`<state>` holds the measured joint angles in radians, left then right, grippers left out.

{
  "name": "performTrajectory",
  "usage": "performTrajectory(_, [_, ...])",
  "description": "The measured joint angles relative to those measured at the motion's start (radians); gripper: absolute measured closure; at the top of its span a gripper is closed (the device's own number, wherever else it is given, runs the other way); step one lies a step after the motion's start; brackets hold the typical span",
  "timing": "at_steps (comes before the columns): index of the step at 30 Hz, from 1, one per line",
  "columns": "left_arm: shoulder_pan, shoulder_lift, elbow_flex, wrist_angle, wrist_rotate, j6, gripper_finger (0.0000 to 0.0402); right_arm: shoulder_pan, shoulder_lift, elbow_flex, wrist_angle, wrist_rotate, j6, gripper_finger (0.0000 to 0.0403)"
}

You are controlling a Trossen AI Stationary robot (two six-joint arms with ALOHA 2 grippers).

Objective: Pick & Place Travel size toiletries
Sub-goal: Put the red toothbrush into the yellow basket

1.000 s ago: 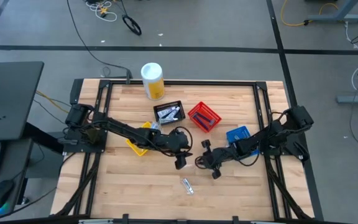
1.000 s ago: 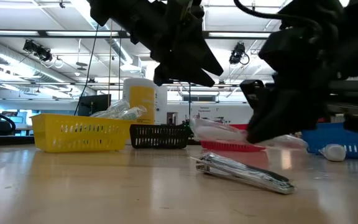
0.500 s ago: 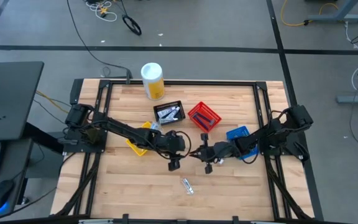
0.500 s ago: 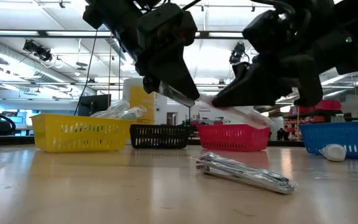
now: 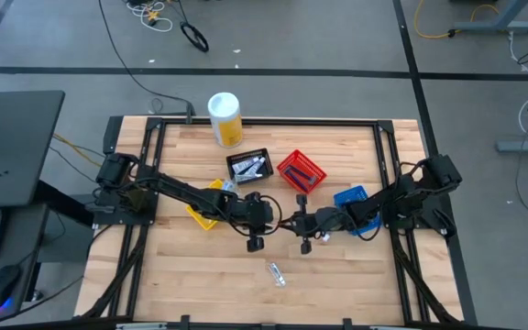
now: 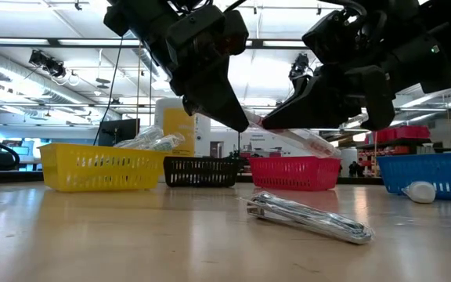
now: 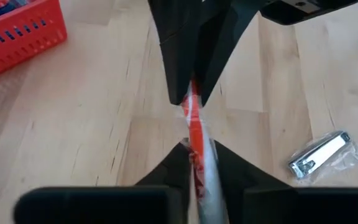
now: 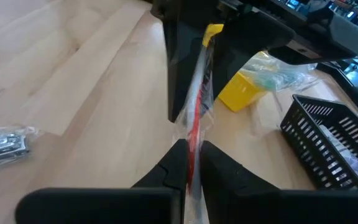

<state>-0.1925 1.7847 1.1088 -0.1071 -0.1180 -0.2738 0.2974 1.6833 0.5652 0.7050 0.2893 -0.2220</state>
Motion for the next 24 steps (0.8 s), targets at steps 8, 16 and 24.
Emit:
performTrajectory(8, [-0.006, 0.001, 0.0, -0.008, -0.089, -0.037, 0.0375, -0.023, -0.002, 0.001, -0.015, -0.001, 0.051, 0.036])
performTrajectory(16, [-0.008, 0.001, 0.0, -0.023, -0.122, -0.045, 0.0371, -0.049, -0.002, 0.001, -0.023, -0.001, 0.102, 0.0316])
performTrajectory(24, [-0.008, -0.025, 0.024, -0.279, -0.235, -0.164, 0.0375, -0.038, -0.002, 0.001, 0.085, 0.176, 0.072, 0.0307])
